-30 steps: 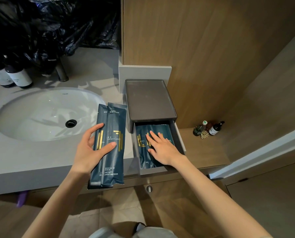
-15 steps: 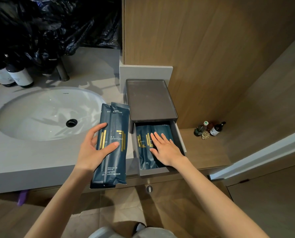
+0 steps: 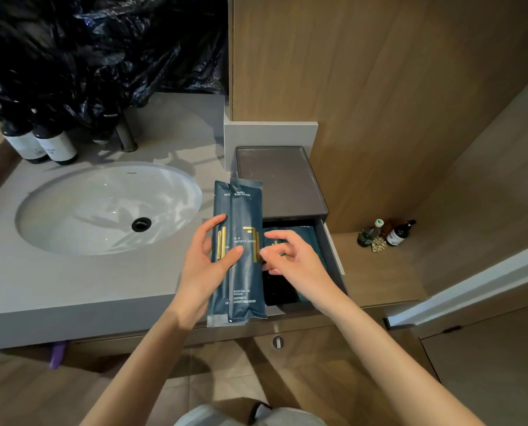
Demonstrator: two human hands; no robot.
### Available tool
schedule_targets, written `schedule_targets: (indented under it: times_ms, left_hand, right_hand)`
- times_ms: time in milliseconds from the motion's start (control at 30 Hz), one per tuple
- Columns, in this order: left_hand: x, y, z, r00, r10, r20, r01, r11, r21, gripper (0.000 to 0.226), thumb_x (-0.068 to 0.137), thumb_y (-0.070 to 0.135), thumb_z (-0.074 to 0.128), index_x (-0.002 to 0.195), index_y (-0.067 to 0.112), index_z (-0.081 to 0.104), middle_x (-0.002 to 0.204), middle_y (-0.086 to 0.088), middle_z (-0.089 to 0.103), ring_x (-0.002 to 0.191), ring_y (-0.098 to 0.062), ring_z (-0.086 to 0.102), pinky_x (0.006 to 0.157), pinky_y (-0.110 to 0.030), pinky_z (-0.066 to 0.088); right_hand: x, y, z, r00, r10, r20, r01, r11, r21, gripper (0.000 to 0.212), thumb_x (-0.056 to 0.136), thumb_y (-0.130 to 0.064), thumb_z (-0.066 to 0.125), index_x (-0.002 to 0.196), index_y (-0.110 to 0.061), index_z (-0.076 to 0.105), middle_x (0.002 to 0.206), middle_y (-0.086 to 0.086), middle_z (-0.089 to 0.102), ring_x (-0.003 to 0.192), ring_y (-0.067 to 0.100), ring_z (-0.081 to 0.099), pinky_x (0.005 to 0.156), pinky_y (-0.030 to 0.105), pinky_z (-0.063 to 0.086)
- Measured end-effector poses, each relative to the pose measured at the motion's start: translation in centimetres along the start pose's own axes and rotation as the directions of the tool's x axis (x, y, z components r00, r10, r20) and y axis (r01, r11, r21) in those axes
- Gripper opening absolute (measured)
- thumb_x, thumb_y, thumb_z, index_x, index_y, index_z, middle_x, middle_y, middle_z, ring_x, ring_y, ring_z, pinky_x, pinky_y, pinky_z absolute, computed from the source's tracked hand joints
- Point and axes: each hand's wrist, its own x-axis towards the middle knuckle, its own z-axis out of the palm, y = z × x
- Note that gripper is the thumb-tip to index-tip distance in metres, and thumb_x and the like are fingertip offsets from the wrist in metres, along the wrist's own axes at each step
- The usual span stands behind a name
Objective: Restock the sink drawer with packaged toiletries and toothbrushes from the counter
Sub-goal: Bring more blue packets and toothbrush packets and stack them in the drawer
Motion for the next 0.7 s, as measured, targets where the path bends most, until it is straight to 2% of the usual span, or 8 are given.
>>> schedule_targets:
  times_ms: [100, 200, 300, 367, 467, 533, 600, 700]
  left_hand:
    - [-0.1, -0.1, 0.8, 0.999, 0.026, 0.032, -0.026, 1.0, -0.003, 0.053, 0.085, 0.003, 0.067, 0.126, 0.034, 0.051, 0.127, 0.004, 0.061, 0.109, -0.004, 0.063, 0.09, -0.023, 0.053]
    - [0.0, -0.4, 1.0, 0.998, 0.039, 0.056, -0.039, 0.999, 0.004, 0.052, 0.087, 0.005, 0.066, 0.126, 0.035, 0.051, 0.129, 0.005, 0.059, 0.11, -0.002, 0.061, 0.082, -0.013, 0.051]
    - [0.2, -0.2, 0.8, 0.998, 0.05, 0.041, -0.051, 0.998, 0.03, 0.049, 0.09, 0.006, 0.062, 0.128, 0.035, 0.051, 0.135, 0.012, 0.054, 0.112, 0.005, 0.057, 0.085, -0.01, 0.05]
    - [0.4, 0.1, 0.3, 0.996, 0.08, 0.025, -0.082, 0.993, 0.086, 0.048, 0.092, 0.004, 0.058, 0.131, 0.031, 0.051, 0.136, 0.017, 0.048, 0.114, 0.015, 0.047, 0.081, 0.0, 0.042]
    - [1.1, 0.0, -0.8, 0.993, 0.121, 0.017, -0.121, 0.969, 0.217, 0.042, 0.094, 0.005, 0.054, 0.125, 0.033, 0.055, 0.134, 0.015, 0.052, 0.121, 0.007, 0.045, 0.085, 0.002, 0.036]
    - [1.3, 0.0, -1.3, 0.992, 0.111, 0.061, -0.124, 0.949, 0.289, 0.038, 0.095, 0.008, 0.054, 0.123, 0.034, 0.056, 0.132, 0.014, 0.054, 0.119, 0.005, 0.046, 0.086, 0.004, 0.033]
    - [0.9, 0.1, -0.9, 0.987, 0.072, 0.141, -0.115, 0.939, 0.325, 0.035, 0.094, 0.017, 0.057, 0.124, 0.035, 0.056, 0.129, 0.021, 0.054, 0.113, 0.014, 0.047, 0.083, 0.008, 0.031]
    - [-0.6, 0.3, 0.5, 0.964, -0.01, 0.267, -0.06, 0.966, 0.252, 0.034, 0.087, 0.039, 0.059, 0.121, 0.04, 0.058, 0.121, 0.035, 0.053, 0.11, 0.025, 0.045, 0.088, 0.001, 0.035]
  right_hand:
    - [-0.6, -0.2, 0.6, 0.996, 0.045, -0.073, -0.037, 0.994, 0.103, 0.043, 0.083, -0.019, 0.073, 0.12, -0.02, 0.051, 0.09, 0.002, 0.068, 0.074, 0.007, 0.069, 0.074, 0.023, 0.058]
    - [-1.1, -0.2, 0.1, 0.992, 0.109, -0.063, -0.093, 0.971, 0.222, 0.043, 0.082, -0.011, 0.073, 0.121, -0.017, 0.055, 0.102, 0.014, 0.07, 0.087, 0.016, 0.071, 0.078, 0.027, 0.059]
    - [-1.6, -0.3, -1.4, 0.993, 0.111, -0.046, -0.095, 0.959, 0.266, 0.027, 0.086, -0.008, 0.068, 0.112, -0.014, 0.067, 0.104, 0.01, 0.073, 0.096, 0.019, 0.071, 0.083, 0.03, 0.058]
    - [-1.9, -0.6, -2.8, 0.99, 0.112, -0.081, -0.089, 0.965, 0.247, 0.021, 0.087, -0.011, 0.067, 0.108, -0.017, 0.07, 0.105, 0.006, 0.074, 0.101, 0.02, 0.069, 0.088, 0.034, 0.057]
    - [-2.3, -1.0, -4.6, 0.983, 0.118, -0.142, -0.073, 0.955, 0.288, 0.021, 0.088, -0.01, 0.066, 0.107, -0.016, 0.068, 0.105, 0.006, 0.074, 0.098, 0.018, 0.07, 0.08, 0.029, 0.058]
    - [-2.6, -1.4, -5.1, 0.982, 0.13, -0.14, -0.066, 0.917, 0.392, 0.023, 0.087, -0.008, 0.067, 0.109, -0.012, 0.065, 0.104, 0.007, 0.074, 0.096, 0.018, 0.071, 0.073, 0.024, 0.057]
    - [-2.9, -1.5, -4.9, 0.984, 0.128, -0.128, -0.059, 0.896, 0.439, 0.025, 0.086, -0.007, 0.067, 0.11, -0.009, 0.064, 0.104, 0.009, 0.074, 0.096, 0.02, 0.072, 0.071, 0.023, 0.057]
    - [-3.0, -1.6, -3.9, 0.984, 0.12, -0.128, -0.056, 0.907, 0.417, 0.023, 0.085, -0.007, 0.068, 0.108, -0.008, 0.064, 0.102, 0.011, 0.074, 0.09, 0.02, 0.072, 0.069, 0.023, 0.057]
